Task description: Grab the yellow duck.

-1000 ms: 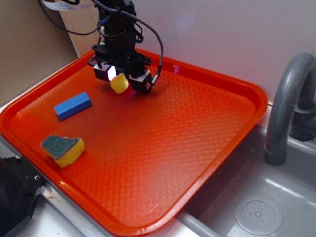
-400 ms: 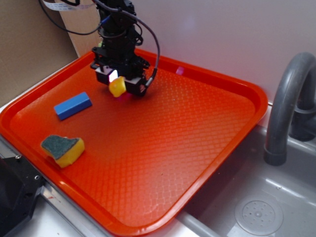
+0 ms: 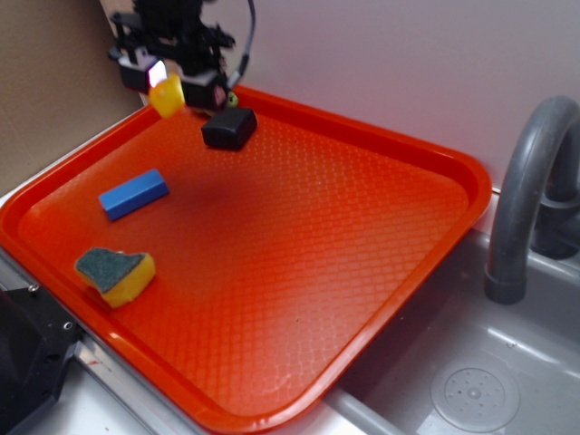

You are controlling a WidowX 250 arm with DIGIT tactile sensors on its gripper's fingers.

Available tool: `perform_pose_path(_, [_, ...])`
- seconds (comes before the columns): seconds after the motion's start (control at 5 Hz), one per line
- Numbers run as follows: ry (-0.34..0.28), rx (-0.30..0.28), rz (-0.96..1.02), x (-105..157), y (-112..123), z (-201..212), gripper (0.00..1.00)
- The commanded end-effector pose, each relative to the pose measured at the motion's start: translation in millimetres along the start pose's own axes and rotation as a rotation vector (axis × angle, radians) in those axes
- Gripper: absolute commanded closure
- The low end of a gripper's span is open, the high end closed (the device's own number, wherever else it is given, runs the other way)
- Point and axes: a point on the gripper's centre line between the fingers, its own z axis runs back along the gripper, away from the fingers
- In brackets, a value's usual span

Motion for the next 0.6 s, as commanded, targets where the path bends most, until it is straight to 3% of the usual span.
perform_pose_path(0.0, [-0.128, -0.161, -0.055, -35, 24, 88, 1.00])
perform_pose_path(0.2, [-0.157, -0.228, -0.047, -51, 35, 112, 1.00])
perform_pose_path(0.4, [-0.177, -0.265, -0.085, -50, 37, 113, 1.00])
